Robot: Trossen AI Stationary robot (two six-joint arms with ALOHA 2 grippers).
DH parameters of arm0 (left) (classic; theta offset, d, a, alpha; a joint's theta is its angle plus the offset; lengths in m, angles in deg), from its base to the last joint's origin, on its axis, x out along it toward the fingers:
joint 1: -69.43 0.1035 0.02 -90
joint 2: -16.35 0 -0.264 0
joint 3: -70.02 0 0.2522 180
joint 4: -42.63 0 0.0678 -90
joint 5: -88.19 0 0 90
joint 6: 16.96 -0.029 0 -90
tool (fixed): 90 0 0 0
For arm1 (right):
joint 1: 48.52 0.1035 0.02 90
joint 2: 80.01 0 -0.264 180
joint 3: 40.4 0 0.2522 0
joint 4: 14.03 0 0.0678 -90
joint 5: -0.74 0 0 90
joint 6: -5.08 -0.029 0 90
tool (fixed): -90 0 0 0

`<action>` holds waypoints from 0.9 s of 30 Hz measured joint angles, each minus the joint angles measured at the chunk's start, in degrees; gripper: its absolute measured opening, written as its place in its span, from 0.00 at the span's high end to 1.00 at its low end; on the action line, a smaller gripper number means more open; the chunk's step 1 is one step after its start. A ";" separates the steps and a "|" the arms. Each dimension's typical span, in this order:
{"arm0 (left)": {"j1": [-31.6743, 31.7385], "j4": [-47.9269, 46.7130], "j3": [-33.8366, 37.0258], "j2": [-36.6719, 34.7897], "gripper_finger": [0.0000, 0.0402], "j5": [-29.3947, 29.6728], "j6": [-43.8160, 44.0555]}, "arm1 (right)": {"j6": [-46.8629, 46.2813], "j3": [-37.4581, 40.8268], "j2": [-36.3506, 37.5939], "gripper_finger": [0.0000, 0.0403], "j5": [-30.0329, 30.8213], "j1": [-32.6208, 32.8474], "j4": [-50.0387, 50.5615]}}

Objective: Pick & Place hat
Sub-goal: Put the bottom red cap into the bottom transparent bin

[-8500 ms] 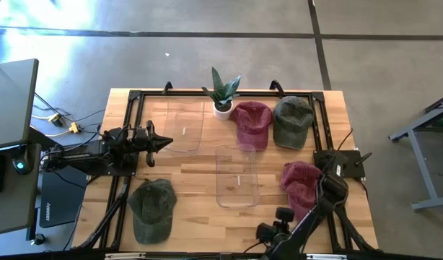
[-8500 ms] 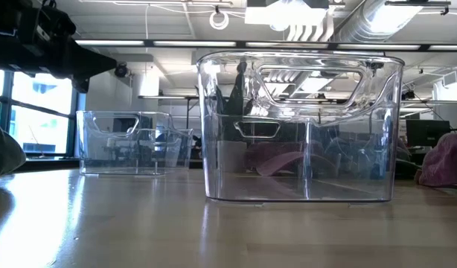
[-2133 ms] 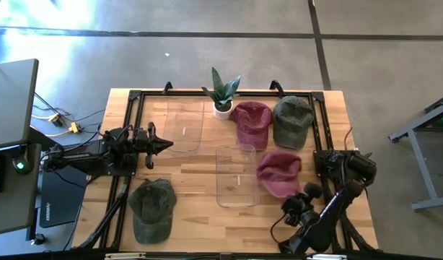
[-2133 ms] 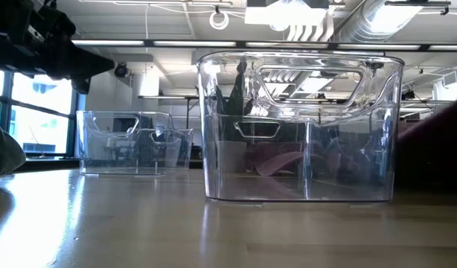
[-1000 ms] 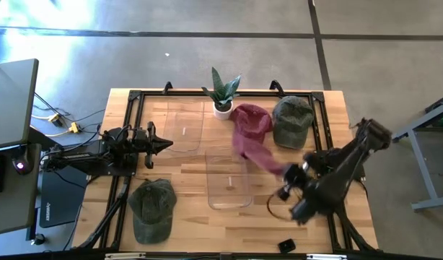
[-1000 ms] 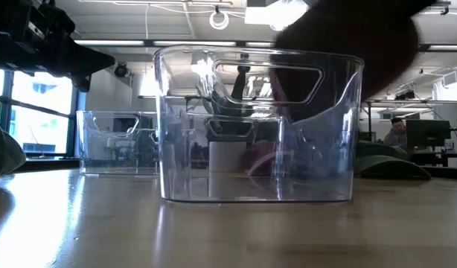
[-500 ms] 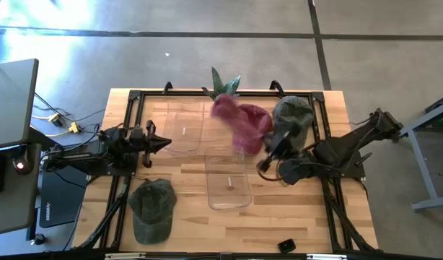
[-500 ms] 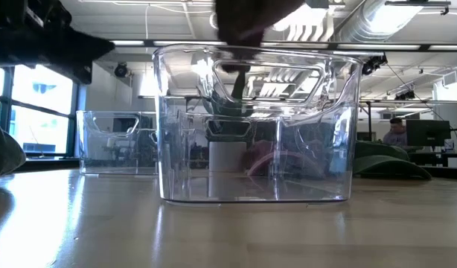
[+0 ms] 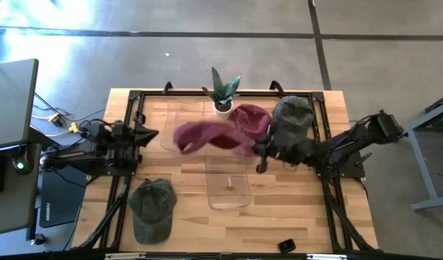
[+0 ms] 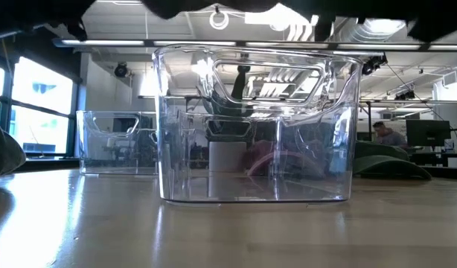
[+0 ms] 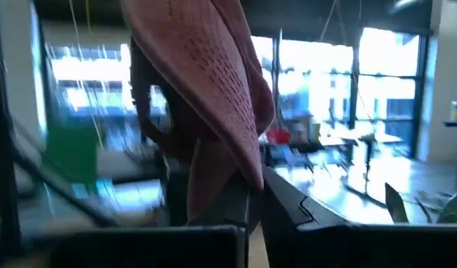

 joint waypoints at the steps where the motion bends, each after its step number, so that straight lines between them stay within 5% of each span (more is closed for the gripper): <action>1: 0.00 0.12 -1.14 0.23 1.00 0.31 -1.44 | -1.23 2.13 -0.23 0.98 -2.27 -1.73 -4.48; 5: 0.00 0.42 -5.66 5.09 1.00 2.77 -7.79 | -4.18 6.25 -2.02 0.98 -9.98 -7.96 -13.74; 8: 0.00 3.58 -8.35 15.06 1.00 4.96 -12.99 | -5.85 5.80 -3.21 0.98 -14.25 -11.69 -13.77; 16: 0.02 5.53 -19.52 46.84 1.00 19.93 -27.71 | -7.47 5.94 -4.42 0.97 -9.43 -18.61 -10.21; 27: 1.88 10.33 -34.70 61.74 1.00 29.09 -35.93 | -7.48 6.82 -4.40 0.96 -16.59 -21.57 -6.42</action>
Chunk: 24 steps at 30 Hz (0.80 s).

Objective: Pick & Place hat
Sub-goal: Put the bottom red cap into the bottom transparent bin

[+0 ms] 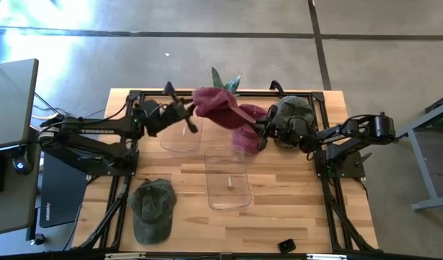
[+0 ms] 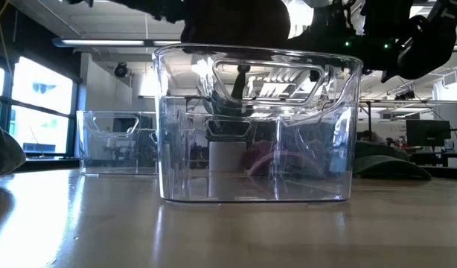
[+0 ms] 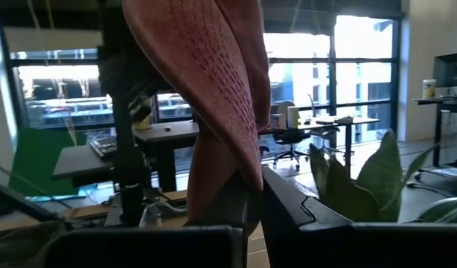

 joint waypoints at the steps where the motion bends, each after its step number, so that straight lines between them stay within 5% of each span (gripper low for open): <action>1: 0.66 -0.17 -1.38 0.77 1.00 -0.83 0.51 | 0.36 0.00 0.00 0.96 -0.51 0.00 0.12; 7: 4.88 -5.47 -8.09 7.69 1.00 -0.72 6.37 | -0.91 0.00 0.04 0.98 3.43 0.05 1.55; 11: 6.79 -5.90 -10.69 12.81 1.00 12.42 5.84 | -5.33 0.00 0.04 0.97 14.33 0.00 3.89; 15: 8.48 -6.07 -13.77 18.01 1.00 22.65 1.11 | -8.26 0.00 0.04 0.97 16.46 0.14 5.53; 20: 8.57 -16.54 -16.94 19.18 1.00 18.38 0.79 | -8.49 0.00 0.04 0.98 17.12 1.52 5.75; 24: 4.83 -30.89 -18.85 15.72 1.00 20.52 2.44 | -8.46 -0.02 0.04 0.97 22.09 2.34 7.07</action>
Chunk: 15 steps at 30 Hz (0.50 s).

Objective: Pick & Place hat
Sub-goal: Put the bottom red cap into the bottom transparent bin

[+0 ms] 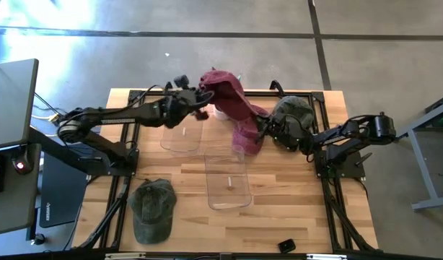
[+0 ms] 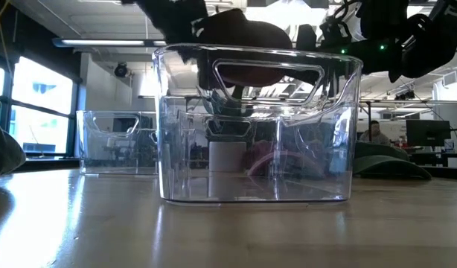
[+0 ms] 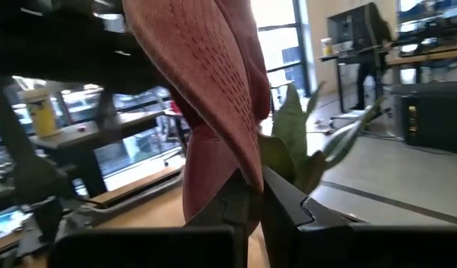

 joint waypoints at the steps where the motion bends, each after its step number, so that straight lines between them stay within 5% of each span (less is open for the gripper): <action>1: -0.92 -2.54 -0.53 -1.49 1.00 0.22 0.67 | 0.00 0.00 0.00 0.96 0.55 0.06 0.36; 6: -0.56 -17.36 -0.54 -10.05 1.00 -3.68 9.69 | 0.42 0.00 0.00 0.98 -0.57 0.04 0.90; 15: 18.00 -3.77 4.82 -17.58 1.00 -40.23 19.45 | 0.66 0.00 0.00 0.97 -5.81 0.02 0.90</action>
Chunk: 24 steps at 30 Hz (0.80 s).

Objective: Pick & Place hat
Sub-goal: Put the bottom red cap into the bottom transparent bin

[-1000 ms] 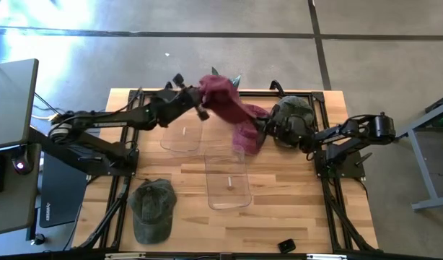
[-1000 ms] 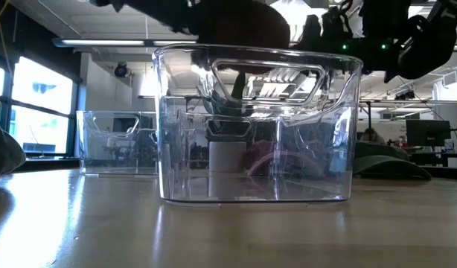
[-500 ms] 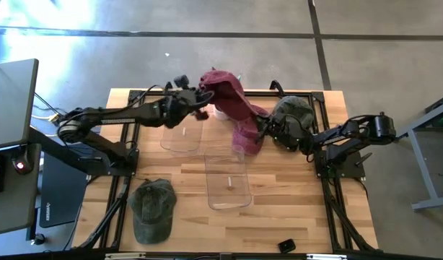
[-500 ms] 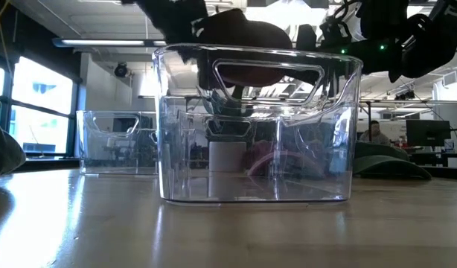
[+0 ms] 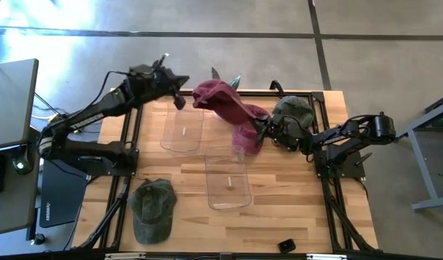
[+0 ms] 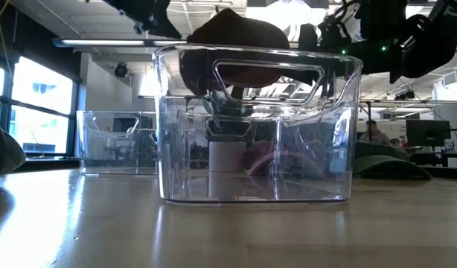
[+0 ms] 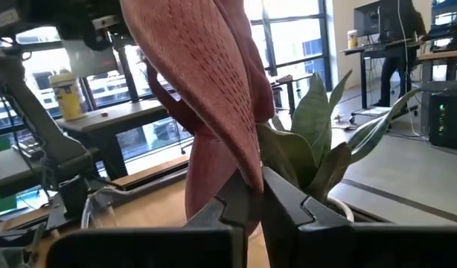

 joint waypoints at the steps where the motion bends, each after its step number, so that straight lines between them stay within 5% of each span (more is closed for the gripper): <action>1: 1.44 0.25 0.61 0.80 1.00 -4.32 0.63 | 0.00 0.00 0.00 0.97 -0.28 0.00 -0.05; 4: 2.44 1.21 2.27 3.57 1.00 -18.20 1.84 | -0.02 0.00 0.00 0.98 -1.40 0.02 -0.27; 7: 0.84 4.38 3.35 6.35 1.00 -23.33 2.87 | -0.22 0.00 0.00 0.97 -1.75 0.04 -0.56; 17: -5.41 35.25 3.58 17.01 1.00 -16.61 2.73 | -0.12 0.00 0.00 0.97 -8.67 0.17 -1.96; 24: -4.81 41.70 3.63 22.21 1.00 -7.35 -1.43 | 4.13 0.02 -0.02 0.98 -15.32 1.88 -4.68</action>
